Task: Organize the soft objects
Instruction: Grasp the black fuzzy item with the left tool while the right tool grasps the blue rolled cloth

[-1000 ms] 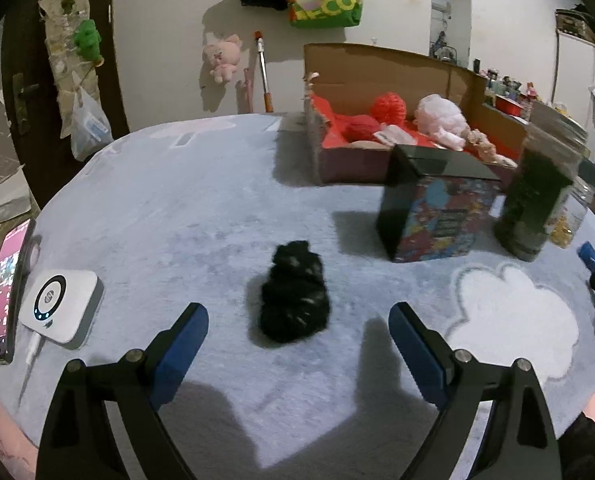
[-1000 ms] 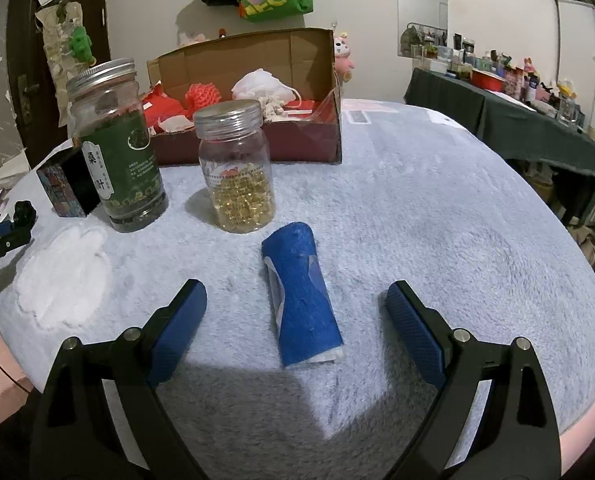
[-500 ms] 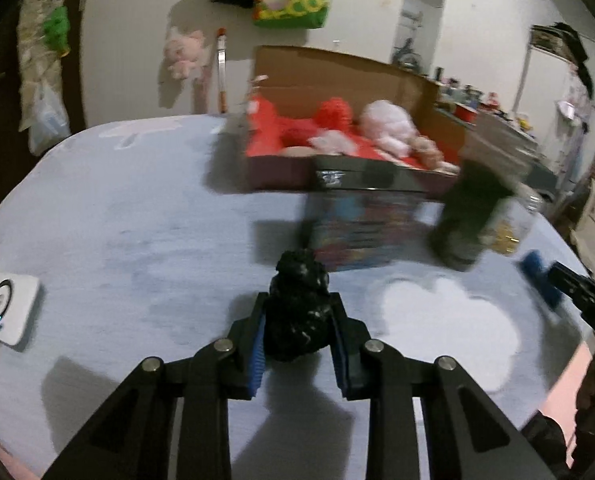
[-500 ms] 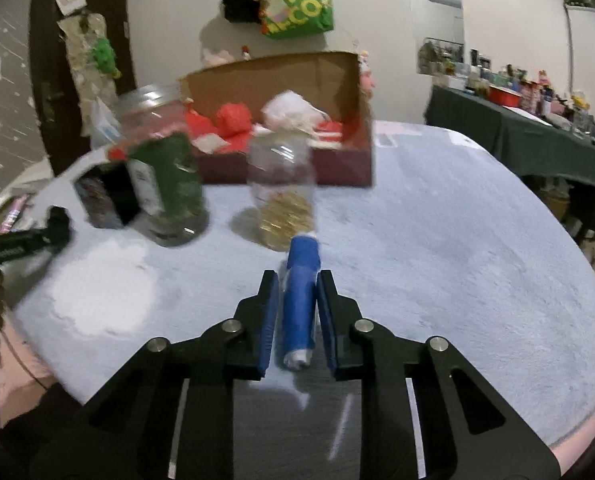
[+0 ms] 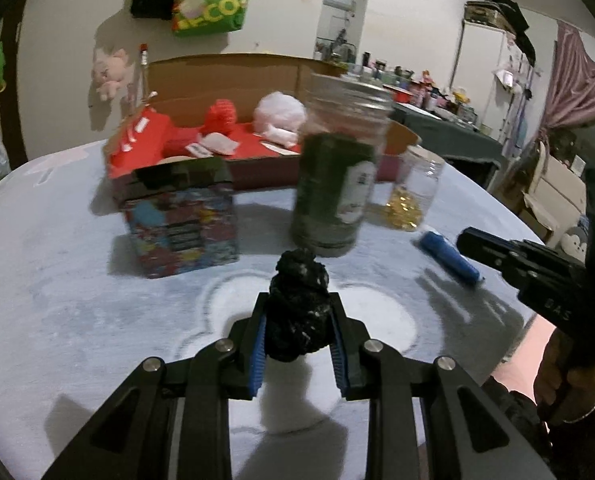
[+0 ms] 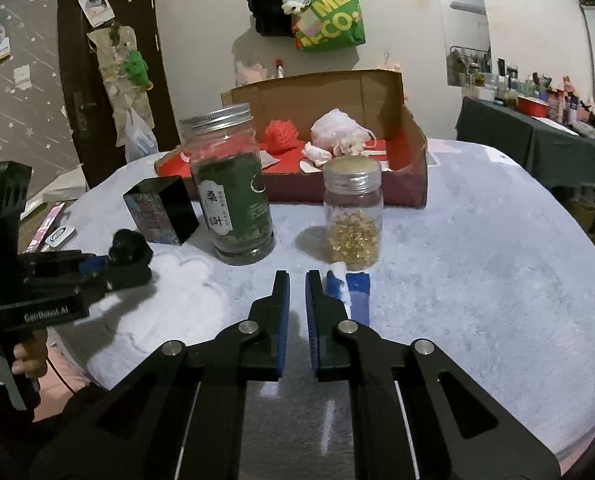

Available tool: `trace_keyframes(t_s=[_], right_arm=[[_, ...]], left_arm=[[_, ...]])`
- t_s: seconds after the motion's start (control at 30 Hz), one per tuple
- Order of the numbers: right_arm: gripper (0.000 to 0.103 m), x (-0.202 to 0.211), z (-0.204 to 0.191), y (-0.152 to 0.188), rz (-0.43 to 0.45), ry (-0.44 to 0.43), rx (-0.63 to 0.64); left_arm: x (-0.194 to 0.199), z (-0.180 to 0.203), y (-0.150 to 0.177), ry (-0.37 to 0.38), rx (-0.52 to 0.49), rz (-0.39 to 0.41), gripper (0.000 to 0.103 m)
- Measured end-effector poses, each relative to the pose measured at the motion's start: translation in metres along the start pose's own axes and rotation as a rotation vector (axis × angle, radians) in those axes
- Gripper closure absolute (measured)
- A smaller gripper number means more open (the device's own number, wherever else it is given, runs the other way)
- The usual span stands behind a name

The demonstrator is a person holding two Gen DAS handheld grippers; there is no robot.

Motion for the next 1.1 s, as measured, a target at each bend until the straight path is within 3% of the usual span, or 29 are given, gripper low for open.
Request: trace_keyframes(t_s=[0.23,0.33,0.4,0.47,0.5,0.53,0.57,0.73,0.83,0.87,0.9,0.93,0.97,1.1], right_arm=[[0.094,-0.006,0.01,0.007,-0.032,0.035,-0.018],[0.092,-0.01,0.011,0.008,-0.041,0.062,-0.011],[0.089,-0.011,0.012,0.009,-0.035,0.084,-0.006],[0.078,-0.012,0.013,0.009,-0.027,0.11,-0.001],[0.055,-0.012,0.014,0.009,-0.024,0.116,0.0],[0.018,-0.012,0.015,0.01,-0.016,0.118,-0.005],[0.011,-0.01,0.015,0.01,0.0,0.112,-0.006],[0.012,-0.013,0.013,0.009,0.014,0.153,0.028],[0.017,-0.024,0.018,0.014,-0.02,0.153,0.007],[0.025,-0.028,0.019,0.017,-0.036,0.146,-0.001],[0.052,-0.034,0.02,0.021,-0.061,0.132,-0.014],[0.067,-0.032,0.021,0.021,-0.037,0.161,-0.007],[0.075,-0.031,0.02,0.021,-0.03,0.155,0.002],[0.081,-0.022,0.017,0.016,-0.013,0.044,-0.048]], left_arm=[[-0.016,0.008,0.008,-0.033,-0.03,-0.02,0.073],[-0.018,0.007,0.009,-0.033,-0.024,-0.018,0.067],[-0.018,0.006,0.01,-0.041,-0.034,-0.013,0.056],[-0.017,0.006,0.011,-0.062,-0.045,-0.003,0.043],[-0.017,0.006,0.012,-0.069,-0.048,0.002,0.043],[-0.018,0.006,0.012,-0.075,-0.052,0.0,0.043],[-0.019,0.006,0.012,-0.079,-0.053,-0.003,0.043],[-0.023,0.005,0.01,-0.087,-0.049,0.007,0.045],[-0.025,0.005,0.009,-0.085,-0.046,0.015,0.068],[-0.025,0.006,0.008,-0.079,-0.045,0.016,0.072],[-0.025,0.006,0.007,-0.077,-0.044,0.018,0.075],[-0.024,0.007,0.006,-0.074,-0.044,0.024,0.077],[-0.023,0.009,0.005,-0.067,-0.044,0.028,0.077],[-0.018,0.019,-0.001,-0.027,-0.056,0.047,0.077]])
Point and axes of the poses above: each gripper's, at about its wrist camera, not at the fingertips, and x roughly against the way its jaws point, z to its right, y to its underside, the point moved 5 cm from there along -x, roughly the way its jaws point, and after that the axes turned 6 degrees about y, right-handed, at the moved point
